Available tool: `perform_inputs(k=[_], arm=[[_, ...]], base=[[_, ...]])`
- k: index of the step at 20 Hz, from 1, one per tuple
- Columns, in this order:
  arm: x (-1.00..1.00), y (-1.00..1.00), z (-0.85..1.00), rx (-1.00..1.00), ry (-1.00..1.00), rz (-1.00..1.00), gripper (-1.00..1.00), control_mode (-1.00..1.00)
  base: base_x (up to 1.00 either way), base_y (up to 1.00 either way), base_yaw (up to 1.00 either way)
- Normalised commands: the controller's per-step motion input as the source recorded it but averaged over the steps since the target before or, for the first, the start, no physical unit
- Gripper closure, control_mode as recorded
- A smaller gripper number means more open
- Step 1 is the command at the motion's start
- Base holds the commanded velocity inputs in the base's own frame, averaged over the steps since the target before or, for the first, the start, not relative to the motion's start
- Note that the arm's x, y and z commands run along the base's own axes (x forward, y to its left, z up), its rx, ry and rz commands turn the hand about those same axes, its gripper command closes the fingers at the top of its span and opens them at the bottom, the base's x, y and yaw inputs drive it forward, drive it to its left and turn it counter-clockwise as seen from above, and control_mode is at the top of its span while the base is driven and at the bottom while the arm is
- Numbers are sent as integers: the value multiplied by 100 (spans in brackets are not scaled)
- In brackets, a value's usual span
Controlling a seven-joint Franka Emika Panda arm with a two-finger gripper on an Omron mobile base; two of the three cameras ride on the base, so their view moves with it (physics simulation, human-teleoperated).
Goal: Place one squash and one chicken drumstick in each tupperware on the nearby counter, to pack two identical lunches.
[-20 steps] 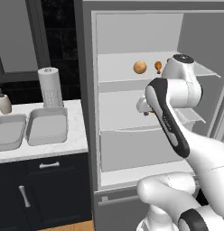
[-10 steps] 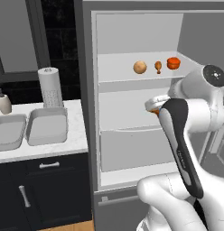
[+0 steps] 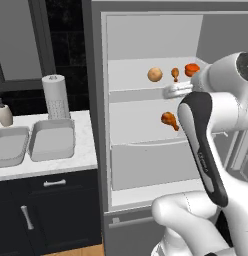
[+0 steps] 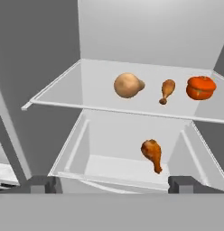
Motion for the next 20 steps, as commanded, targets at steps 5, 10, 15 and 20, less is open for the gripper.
perform_inputs(k=[5, 10, 15, 20], arm=[[51, -3, 47, 0, -3, -2, -100, -100], [53, -3, 0, 3, -14, 0, -100, -100], [64, -1, -16, 6, -1, 0, -100, -100], [61, 0, -7, 3, 14, 0, -100, -100]], base=[[0, 0, 0], [0, 0, 0], [0, 0, 0], [0, 0, 0]])
